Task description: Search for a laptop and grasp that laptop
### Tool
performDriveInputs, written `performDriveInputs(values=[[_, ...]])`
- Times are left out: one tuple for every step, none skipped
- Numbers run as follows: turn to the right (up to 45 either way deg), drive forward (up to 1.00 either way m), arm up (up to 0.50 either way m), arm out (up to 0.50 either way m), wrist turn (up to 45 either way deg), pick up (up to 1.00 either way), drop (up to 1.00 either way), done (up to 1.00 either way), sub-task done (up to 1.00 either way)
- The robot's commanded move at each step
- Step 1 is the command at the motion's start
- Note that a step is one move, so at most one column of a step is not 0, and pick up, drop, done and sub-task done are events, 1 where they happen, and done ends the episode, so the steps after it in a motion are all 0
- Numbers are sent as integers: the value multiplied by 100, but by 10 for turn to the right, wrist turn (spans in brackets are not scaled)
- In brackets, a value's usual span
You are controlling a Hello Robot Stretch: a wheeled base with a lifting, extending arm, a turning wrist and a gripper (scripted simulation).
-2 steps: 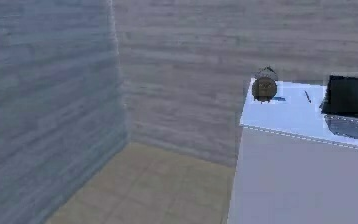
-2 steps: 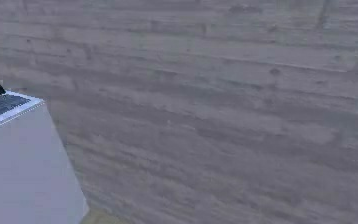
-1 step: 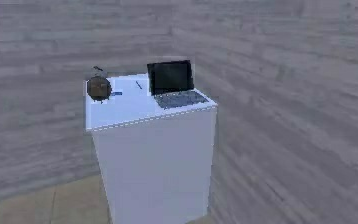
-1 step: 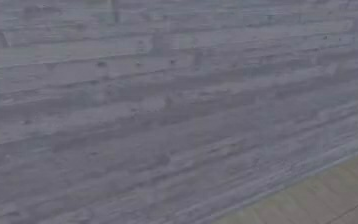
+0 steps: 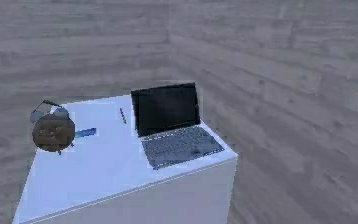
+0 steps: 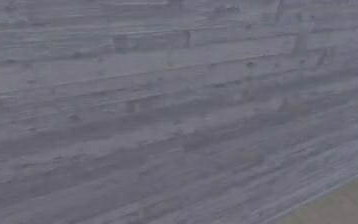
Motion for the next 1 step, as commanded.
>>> performDriveInputs(values=[[-450,0,0,0,0,0,0,0,0]])
